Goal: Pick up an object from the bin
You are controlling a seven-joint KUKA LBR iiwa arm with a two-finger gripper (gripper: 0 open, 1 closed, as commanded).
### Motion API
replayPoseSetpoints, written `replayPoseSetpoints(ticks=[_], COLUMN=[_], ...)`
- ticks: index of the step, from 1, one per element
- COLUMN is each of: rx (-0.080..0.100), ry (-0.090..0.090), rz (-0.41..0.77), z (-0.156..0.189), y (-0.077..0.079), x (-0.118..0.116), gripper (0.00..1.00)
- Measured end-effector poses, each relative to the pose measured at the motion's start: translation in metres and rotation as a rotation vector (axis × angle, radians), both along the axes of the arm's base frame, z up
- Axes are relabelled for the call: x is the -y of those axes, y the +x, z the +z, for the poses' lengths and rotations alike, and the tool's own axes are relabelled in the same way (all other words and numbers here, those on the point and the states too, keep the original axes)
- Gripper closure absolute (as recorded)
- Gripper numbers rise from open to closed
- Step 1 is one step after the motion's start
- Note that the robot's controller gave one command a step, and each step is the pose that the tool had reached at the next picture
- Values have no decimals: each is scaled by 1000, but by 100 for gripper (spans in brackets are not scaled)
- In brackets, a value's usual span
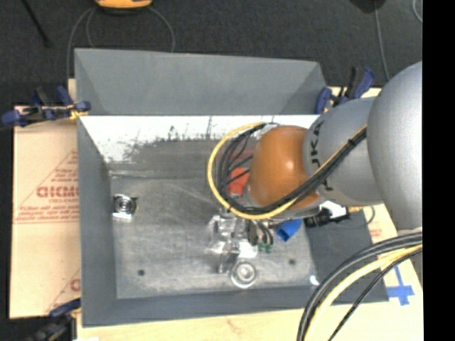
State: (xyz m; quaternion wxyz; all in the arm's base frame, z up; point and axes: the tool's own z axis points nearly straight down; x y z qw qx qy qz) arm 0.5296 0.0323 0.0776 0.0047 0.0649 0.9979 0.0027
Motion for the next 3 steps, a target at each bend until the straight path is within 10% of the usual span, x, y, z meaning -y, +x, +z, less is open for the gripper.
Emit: replayPoseSetpoints(ticks=[1,2,3], rx=[-3,5,-2], ry=[-1,-1,-3], rz=[1,-2,0], z=[1,3,91], y=[2,4,6], x=[-1,0,0], gripper=[0,100,100])
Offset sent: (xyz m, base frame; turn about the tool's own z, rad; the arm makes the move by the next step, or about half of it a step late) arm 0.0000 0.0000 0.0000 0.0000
